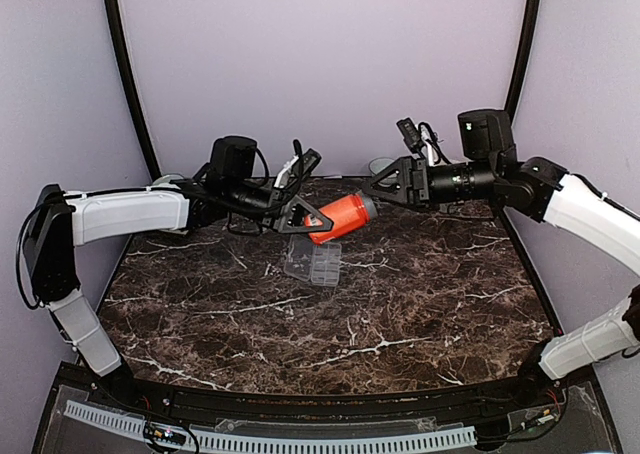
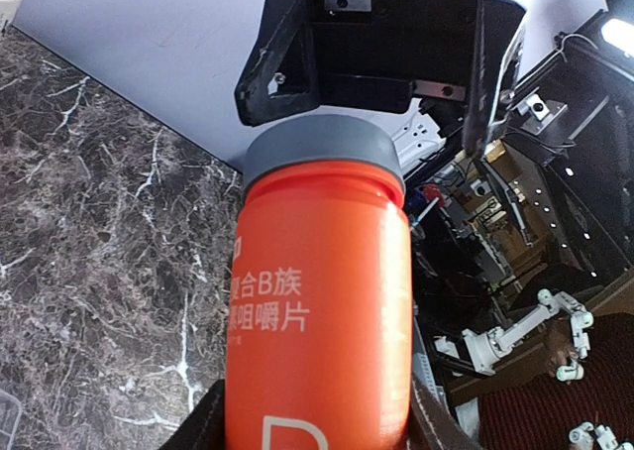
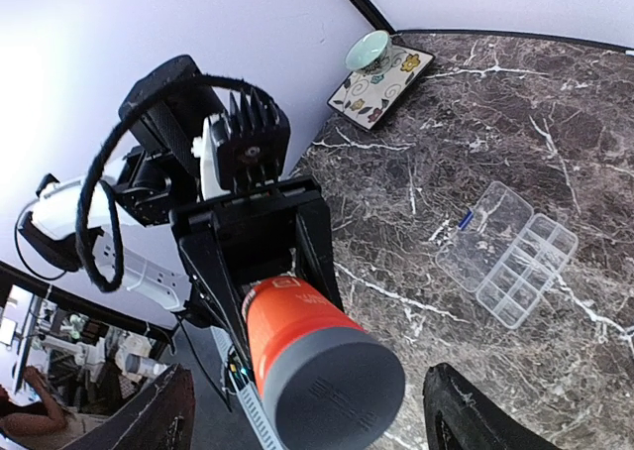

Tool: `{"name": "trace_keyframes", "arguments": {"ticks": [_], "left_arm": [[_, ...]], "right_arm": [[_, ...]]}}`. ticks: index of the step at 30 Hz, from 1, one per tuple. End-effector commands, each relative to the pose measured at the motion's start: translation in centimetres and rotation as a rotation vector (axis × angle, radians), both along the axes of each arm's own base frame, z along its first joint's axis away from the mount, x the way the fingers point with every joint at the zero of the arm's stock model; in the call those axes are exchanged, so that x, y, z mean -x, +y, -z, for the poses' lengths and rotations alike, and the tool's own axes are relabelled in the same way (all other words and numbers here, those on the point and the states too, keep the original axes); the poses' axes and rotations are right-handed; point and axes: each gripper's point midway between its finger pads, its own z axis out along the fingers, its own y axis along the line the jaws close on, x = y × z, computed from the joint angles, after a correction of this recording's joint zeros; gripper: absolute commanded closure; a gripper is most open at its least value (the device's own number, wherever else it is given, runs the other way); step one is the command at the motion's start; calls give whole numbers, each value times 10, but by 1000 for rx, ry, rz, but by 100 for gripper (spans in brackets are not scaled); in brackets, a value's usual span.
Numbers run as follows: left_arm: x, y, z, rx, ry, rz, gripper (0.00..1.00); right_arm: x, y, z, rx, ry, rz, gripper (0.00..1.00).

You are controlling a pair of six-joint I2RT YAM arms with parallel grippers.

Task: Sort the pills into containers
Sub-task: Unscrew the lid of the pill bottle.

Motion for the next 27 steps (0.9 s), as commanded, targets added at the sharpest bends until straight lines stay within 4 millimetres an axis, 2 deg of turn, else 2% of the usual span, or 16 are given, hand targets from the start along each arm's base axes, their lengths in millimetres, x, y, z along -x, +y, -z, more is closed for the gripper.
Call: {"name": "trace_keyframes", "arguments": {"ticks": [1,11,18,27], "left_arm": [[0,7,-23,5,-186,-61,100],[-6,10,-24,-41,-356,-156,100],[-9,12,-24,-55,-402,-184,100],[-13,12,-25,-60,-432,-203,100]], "right_arm": [[-9,13,-30,-119,93,14,20],[-24,18,6,-71,300,58,21],[-26,22,11,-86,347,44,23],[-21,25,20,-88,388,17,34]]}}
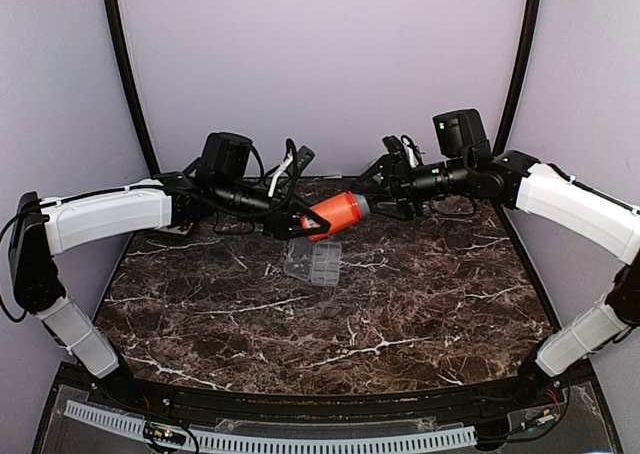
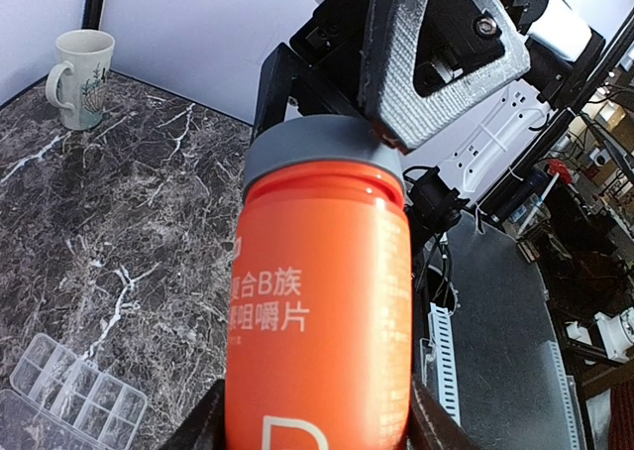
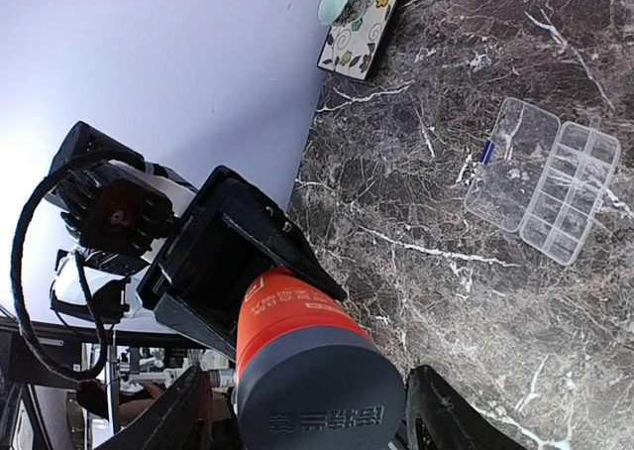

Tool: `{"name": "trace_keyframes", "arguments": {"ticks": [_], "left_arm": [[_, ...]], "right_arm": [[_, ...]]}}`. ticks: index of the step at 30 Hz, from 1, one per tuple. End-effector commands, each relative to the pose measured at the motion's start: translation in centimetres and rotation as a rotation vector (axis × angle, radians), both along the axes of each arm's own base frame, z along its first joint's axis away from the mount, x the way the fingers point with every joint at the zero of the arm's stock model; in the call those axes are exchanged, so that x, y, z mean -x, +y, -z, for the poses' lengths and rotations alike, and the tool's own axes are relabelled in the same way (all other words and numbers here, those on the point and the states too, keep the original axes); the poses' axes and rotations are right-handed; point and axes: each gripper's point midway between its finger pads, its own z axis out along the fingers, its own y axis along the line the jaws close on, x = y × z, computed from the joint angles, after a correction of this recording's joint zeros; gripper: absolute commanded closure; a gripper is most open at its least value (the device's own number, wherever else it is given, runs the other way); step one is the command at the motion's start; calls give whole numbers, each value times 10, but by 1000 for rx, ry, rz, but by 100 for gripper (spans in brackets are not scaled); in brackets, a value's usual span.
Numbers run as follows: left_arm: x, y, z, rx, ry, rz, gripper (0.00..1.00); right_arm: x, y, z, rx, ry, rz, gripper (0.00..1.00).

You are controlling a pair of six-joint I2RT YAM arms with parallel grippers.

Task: Sort the pills into containers
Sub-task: Unscrew the lid of the pill bottle.

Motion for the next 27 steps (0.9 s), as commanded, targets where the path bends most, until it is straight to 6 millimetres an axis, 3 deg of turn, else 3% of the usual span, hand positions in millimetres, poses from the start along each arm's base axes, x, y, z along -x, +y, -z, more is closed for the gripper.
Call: {"name": "trace_keyframes", "arguments": {"ticks": [1,11,22,27], "left_arm": [[4,3,-34,57,-99,4,100],[4,1,-34,61,-100,10,100],[8,0,-35,75,-69,36,100],[14,-4,-40,111,48,124,100]], "right_arm": [[1,4,-2,-33,9,-26,34],[3,6,9,-30,30,-41,39],[4,1,1,-15,-62,-50,80],[7,-11,-8,48,-245,-81,86]]}}
